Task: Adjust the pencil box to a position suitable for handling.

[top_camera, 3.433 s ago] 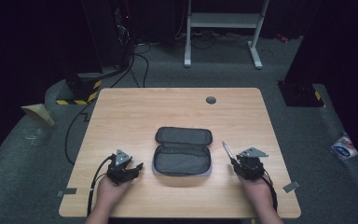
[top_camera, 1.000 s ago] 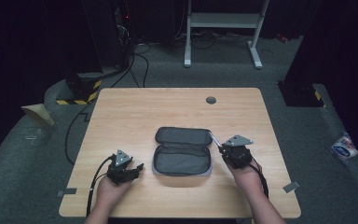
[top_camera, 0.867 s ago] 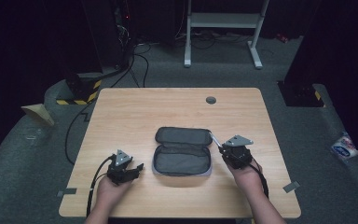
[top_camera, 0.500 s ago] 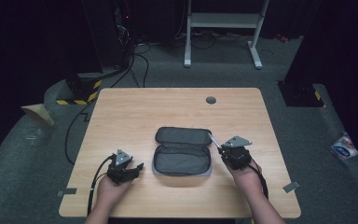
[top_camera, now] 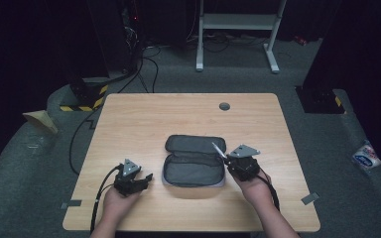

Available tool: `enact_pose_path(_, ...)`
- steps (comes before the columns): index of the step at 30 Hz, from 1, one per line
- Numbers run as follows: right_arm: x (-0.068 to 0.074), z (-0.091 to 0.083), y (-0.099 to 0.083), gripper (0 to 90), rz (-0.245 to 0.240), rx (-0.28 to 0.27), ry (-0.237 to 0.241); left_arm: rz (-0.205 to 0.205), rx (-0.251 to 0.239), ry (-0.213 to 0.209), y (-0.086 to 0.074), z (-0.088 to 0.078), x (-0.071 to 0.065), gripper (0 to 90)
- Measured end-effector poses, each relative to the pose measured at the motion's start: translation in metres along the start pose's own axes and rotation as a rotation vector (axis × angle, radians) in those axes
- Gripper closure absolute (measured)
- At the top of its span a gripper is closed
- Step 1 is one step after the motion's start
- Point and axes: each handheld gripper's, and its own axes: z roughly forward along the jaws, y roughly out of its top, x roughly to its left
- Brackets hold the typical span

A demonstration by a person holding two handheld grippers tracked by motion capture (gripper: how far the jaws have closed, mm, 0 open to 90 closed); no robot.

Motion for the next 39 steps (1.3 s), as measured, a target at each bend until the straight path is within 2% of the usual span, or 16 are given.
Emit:
enact_pose_path(7,0.012,0.001,0.008,78.4,-0.031,-0.015,0.048,0.000,0.000,0.001,0.000,0.000,0.000,41.4)
enact_pose_path(8,0.015,0.003,0.011,78.4,-0.048,-0.020,0.070,0.000,0.000,0.001,0.000,0.000,0.000,41.4)
enact_pose_path(12,0.019,0.007,0.014,78.4,-0.057,-0.020,0.099,-0.001,0.001,0.001,0.000,0.000,0.000,41.4)
enact_pose_path(13,0.022,0.009,0.017,78.4,-0.072,-0.021,0.117,-0.001,0.001,0.001,0.000,0.000,0.000,41.5)
enact_pose_path(20,0.031,0.013,0.026,78.4,-0.105,-0.030,0.144,-0.003,0.000,0.000,0.001,0.001,0.001,41.7)
enact_pose_path(27,0.044,0.021,0.028,78.3,-0.143,-0.002,0.168,0.001,0.000,0.001,0.000,0.000,0.001,41.8)
enact_pose_path(39,0.051,0.034,0.030,78.4,-0.198,0.008,0.217,0.005,0.001,0.000,0.001,0.001,0.001,41.8)
